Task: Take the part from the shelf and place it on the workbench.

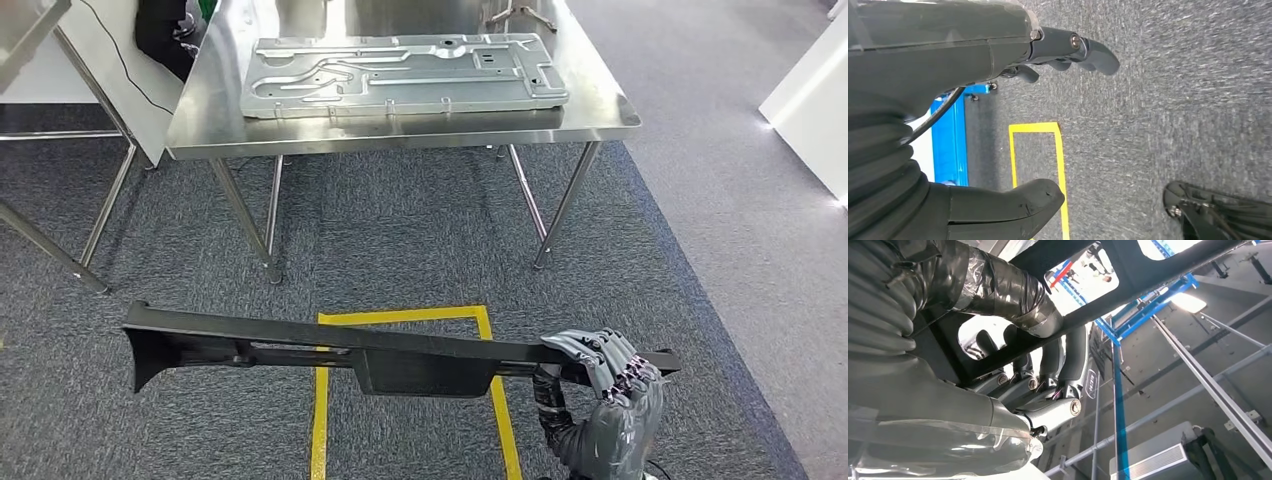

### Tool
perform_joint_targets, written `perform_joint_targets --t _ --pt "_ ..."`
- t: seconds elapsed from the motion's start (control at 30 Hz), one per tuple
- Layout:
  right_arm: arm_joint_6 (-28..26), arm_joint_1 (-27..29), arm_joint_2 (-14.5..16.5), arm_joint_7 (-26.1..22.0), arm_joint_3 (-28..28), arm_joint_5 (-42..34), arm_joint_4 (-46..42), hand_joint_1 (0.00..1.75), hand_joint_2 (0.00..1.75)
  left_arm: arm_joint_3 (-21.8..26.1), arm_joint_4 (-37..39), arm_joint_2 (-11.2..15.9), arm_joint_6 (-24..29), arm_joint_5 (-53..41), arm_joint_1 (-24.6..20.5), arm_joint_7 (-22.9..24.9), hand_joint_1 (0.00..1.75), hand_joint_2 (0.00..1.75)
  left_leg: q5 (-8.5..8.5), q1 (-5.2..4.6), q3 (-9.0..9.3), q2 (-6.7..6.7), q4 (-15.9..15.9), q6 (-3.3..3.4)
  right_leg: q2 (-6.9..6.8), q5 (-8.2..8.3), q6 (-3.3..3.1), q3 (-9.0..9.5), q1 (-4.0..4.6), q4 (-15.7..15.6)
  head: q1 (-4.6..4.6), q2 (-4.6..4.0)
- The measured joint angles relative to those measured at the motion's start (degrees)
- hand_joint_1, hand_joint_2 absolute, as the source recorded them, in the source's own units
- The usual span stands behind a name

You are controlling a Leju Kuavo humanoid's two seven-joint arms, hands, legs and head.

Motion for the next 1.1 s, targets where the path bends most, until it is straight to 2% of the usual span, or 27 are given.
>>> perform_joint_targets --t 0.03,0.07,0.1,0.17,0.23,0.27,0.3,0.37,0.4,0.43,0.47,0.5,0.53,0.6,0.63,0.67,0.73,0.8,0.83,0.9,0.93,0.97,1.0,1.07,1.1 --pt "0.0 -0.04 -0.01 0.03 0.0 0.01 0.0 1.75 1.75 0.01 0.01 -0.15 -0.03 0.0 0.06 0.01 0.0 1.75 -0.39 -0.01 0.54 0.02 -0.1 -0.13 -0.1 2.47 -0.68 1.02 0.34 -3.52 -0.01 0.0" --pt "0.0 -0.07 -0.01 0.07 0.0 0.07 -0.01 1.75 1.75 0.01 0.02 -0.28 -0.1 0.0 0.03 0.0 0.0 1.75 -0.73 0.04 0.95 0.01 -0.2 -0.36 -0.21 3.45 -1.32 1.73 0.8 -6.32 0.02 -0.01" --pt "0.0 -0.08 -0.01 0.09 0.0 0.16 -0.07 1.75 1.75 0.0 0.03 -0.4 -0.2 0.0 -0.03 -0.02 0.0 1.75 -1.02 0.16 1.08 0.02 -0.33 -0.68 -0.26 3.57 -1.88 2.13 1.18 -8.03 0.03 -0.01" --pt "0.0 0.07 -0.01 0.16 0.0 0.47 -0.22 1.75 1.75 0.01 0.04 -0.51 -0.47 0.0 -0.12 -0.07 0.0 1.75 -0.99 0.22 1.58 0.12 -0.1 -1.47 -0.23 2.72 -2.66 2.54 1.54 -9.21 0.05 0.0" --pt "0.0 0.19 0.05 0.22 0.0 0.78 -0.39 1.75 1.75 0.01 0.04 -0.5 -0.63 0.0 -0.11 -0.08 0.0 1.75 -1.31 0.14 2.16 0.27 1.02 -2.24 -0.26 3.53 -2.95 4.2 1.03 -10.46 0.03 0.0" --pt "0.0 0.16 0.09 0.23 0.01 0.89 -0.44 1.75 1.75 0.01 0.04 -0.49 -0.67 0.0 -0.17 -0.09 0.0 1.75 -1.92 0.18 1.68 0.28 2.46 -2.62 -0.33 3.46 -2.95 5.06 0.73 -10.75 0.02 0.0" --pt "0.0 0.11 0.14 0.23 0.01 0.97 -0.48 1.75 1.75 0.0 0.04 -0.48 -0.66 0.0 -0.26 -0.09 0.0 1.75 -3.04 0.33 0.31 0.29 4.98 -2.99 -0.41 3.35 -2.88 5.78 0.5 -10.99 0.02 0.0" --pt "0.0 0.1 0.21 0.23 0.02 1.07 -0.5 1.75 1.75 0.0 0.04 -0.49 -0.66 0.0 -0.38 -0.1 0.0 1.75 -5.74 0.71 -4.09 0.3 11.42 -3.72 -0.46 2.55 -2.89 6.64 0.35 -11.05 0.02 0.0" --pt "0.0 0.16 0.24 0.23 0.02 1.1 -0.5 1.75 1.75 0.0 0.04 -0.49 -0.66 0.0 -0.31 -0.1 0.0 1.75 -6.75 0.94 -6.3 0.31 13.76 -4.05 -0.41 2.01 -2.79 7.19 0.28 -11.05 0.02 -0.01" --pt "0.0 0.23 0.26 0.23 0.02 1.14 -0.5 1.75 1.75 0.01 0.04 -0.49 -0.66 0.0 -0.18 -0.09 0.0 1.75 -6.92 1.13 -7.77 0.32 14.47 -4.33 -0.32 1.4 -2.66 7.87 0.19 -11.05 0.02 -0.01" --pt "0.0 0.3 0.27 0.22 0.02 1.15 -0.5 1.75 1.75 0.01 0.04 -0.49 -0.66 -0.01 -0.04 -0.09 0.0 1.75 -6.17 1.27 -8.52 0.33 13.58 -4.47 -0.2 0.75 -2.48 8.69 0.09 -11.05 0.02 -0.01" --pt "0.0 0.36 0.28 0.23 0.02 1.16 -0.5 1.75 1.75 0.01 0.04 -0.48 -0.66 -0.01 0.11 -0.08 0.0 1.75 -4.01 1.37 -8.52 0.35 10.88 -4.5 -0.12 -0.05 -2.24 9.72 -0.02 -11.05 0.02 -0.01" --pt "0.0 0.4 0.28 0.23 0.02 1.16 -0.49 1.75 1.75 0.01 0.04 -0.48 -0.66 -0.01 0.29 -0.07 0.0 1.75 -0.62 1.4 -8.28 0.42 7.76 -4.44 -0.08 -0.85 -1.97 10.64 -0.08 -10.99 0.03 -0.01" --pt "-0.01 0.5 0.31 0.23 0.03 1.19 -0.5 1.75 1.75 0.0 0.04 -0.48 -0.62 -0.01 0.43 -0.02 0.0 1.75 4.13 1.11 -7.89 0.67 3.43 -3.98 -0.01 -2.31 -1.21 11.81 -0.12 -10.86 0.03 0.0" --pt "-0.01 0.54 0.34 0.24 0.06 1.21 -0.54 1.75 1.75 0.0 0.04 -0.48 -0.6 -0.01 0.44 0.0 0.0 1.75 5.05 0.92 -7.85 0.74 2.87 -3.58 0.0 -2.75 -0.8 12.11 -0.11 -10.78 0.03 0.0" --pt "0.0 0.58 0.37 0.24 0.09 1.23 -0.65 1.75 1.75 0.0 0.04 -0.48 -0.57 -0.01 0.36 0.03 0.0 1.75 4.57 0.72 -7.63 0.77 2.71 -3.11 0.01 -2.81 -0.36 12.28 -0.13 -10.67 0.02 0.0" --pt "-0.01 0.59 0.41 0.26 0.15 1.25 -0.87 1.75 1.75 0.01 0.04 -0.48 -0.56 0.01 0.26 0.06 0.0 1.75 4.26 0.91 -6.3 0.6 1.79 -2.17 -0.05 -1.89 0.35 11.55 -0.21 -8.44 0.02 0.0" --pt "-0.02 0.57 0.42 0.25 0.15 1.25 -0.97 1.75 1.75 0.01 0.04 -0.45 -0.55 0.02 0.15 0.08 0.0 1.75 3.82 1.18 -4.42 0.51 0.52 -1.46 -0.05 -1.25 0.77 7.79 -0.33 -2.36 0.03 0.01" --pt "-0.02 0.58 0.42 0.24 0.15 1.25 -0.97 1.75 1.75 0.01 0.04 -0.45 -0.55 0.02 0.09 0.08 0.0 1.75 3.44 1.19 -3.59 0.46 0.07 -1.25 -0.06 -1.95 0.9 5.15 -0.4 1.16 0.04 0.01" --pt "-0.02 0.65 0.42 0.25 0.15 1.25 -0.97 1.75 1.75 0.01 0.04 -0.45 -0.56 0.02 0.03 0.08 0.0 1.75 2.39 1.19 -2.03 0.27 -0.32 -1.19 -0.08 -5.21 1.11 0.25 -0.53 5.65 0.04 0.0" --pt "-0.02 0.69 0.42 0.26 0.15 1.25 -0.97 1.75 1.75 0.01 0.04 -0.46 -0.57 0.02 0.05 0.08 0.0 1.75 1.71 1.19 -1.16 0.16 -0.35 -1.27 -0.1 -6.31 1.14 -1.36 -0.56 5.96 0.04 0.0" --pt "-0.02 0.7 0.42 0.26 0.15 1.25 -0.97 1.75 1.75 0.01 0.04 -0.46 -0.57 0.02 0.09 0.08 0.0 1.75 0.97 1.19 -0.17 0.06 -0.36 -1.39 -0.11 -6.17 1.11 -2.22 -0.55 4.78 0.04 0.0" --pt "-0.02 0.71 0.42 0.26 0.15 1.25 -0.97 1.75 1.75 0.01 0.04 -0.48 -0.57 0.02 0.13 0.08 0.0 1.75 0.2 1.19 0.88 -0.02 -0.37 -1.53 -0.13 -4.44 0.97 -2.36 -0.52 2.26 0.04 0.0" --pt "-0.02 0.75 0.41 0.26 0.15 1.25 -0.96 1.75 1.75 0.01 0.07 -0.57 -0.57 0.03 0.21 0.08 0.0 1.75 -1.29 1.14 2.56 -0.09 -0.4 -1.87 -0.14 2.63 0.33 -1.85 -0.17 -4.26 0.04 0.0" --pt "0.0 0.78 0.39 0.26 0.14 1.24 -0.96 1.75 1.75 0.01 0.08 -0.63 -0.57 0.03 0.15 0.07 0.0 1.75 -1.86 1.12 2.96 -0.13 -0.55 -2.13 -0.12 5.45 -0.07 -1.69 0.1 -6.58 0.03 0.0"
